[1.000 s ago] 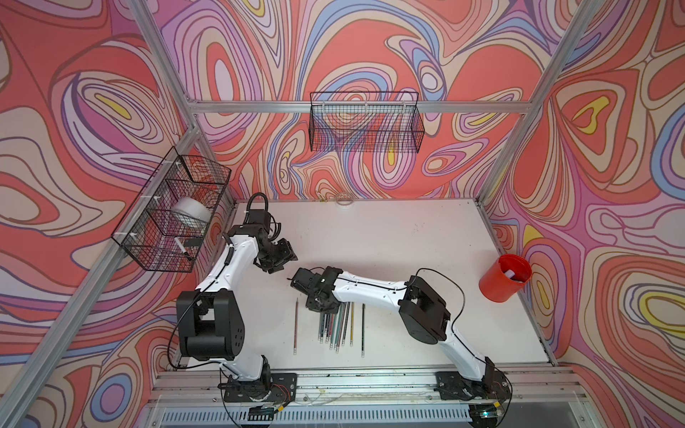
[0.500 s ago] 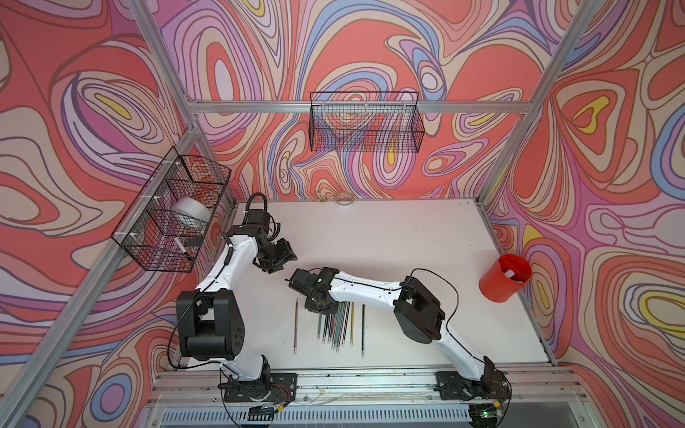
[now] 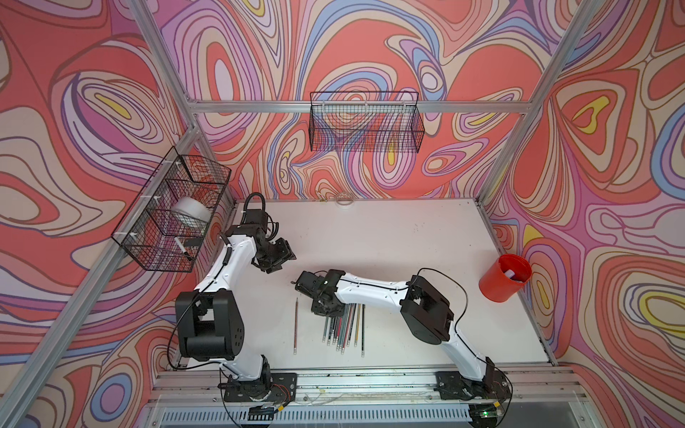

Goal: Remove the protective cover of the pencils
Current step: Pick up the pencil from the center of the board.

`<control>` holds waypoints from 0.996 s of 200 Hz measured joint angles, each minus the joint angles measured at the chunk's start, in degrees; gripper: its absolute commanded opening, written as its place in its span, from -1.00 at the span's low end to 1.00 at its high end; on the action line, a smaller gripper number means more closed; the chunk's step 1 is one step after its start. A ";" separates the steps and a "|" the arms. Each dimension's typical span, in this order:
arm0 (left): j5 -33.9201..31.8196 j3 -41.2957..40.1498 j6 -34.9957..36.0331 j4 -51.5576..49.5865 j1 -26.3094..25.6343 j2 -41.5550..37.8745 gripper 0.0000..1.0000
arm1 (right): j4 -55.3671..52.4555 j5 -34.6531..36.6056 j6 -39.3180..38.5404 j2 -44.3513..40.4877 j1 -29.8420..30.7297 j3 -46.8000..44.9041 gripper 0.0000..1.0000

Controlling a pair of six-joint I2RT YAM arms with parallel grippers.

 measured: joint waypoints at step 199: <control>6.56 -3.32 0.15 3.41 0.15 -4.31 0.34 | 16.74 -4.31 -8.57 -6.10 0.02 -9.64 -0.82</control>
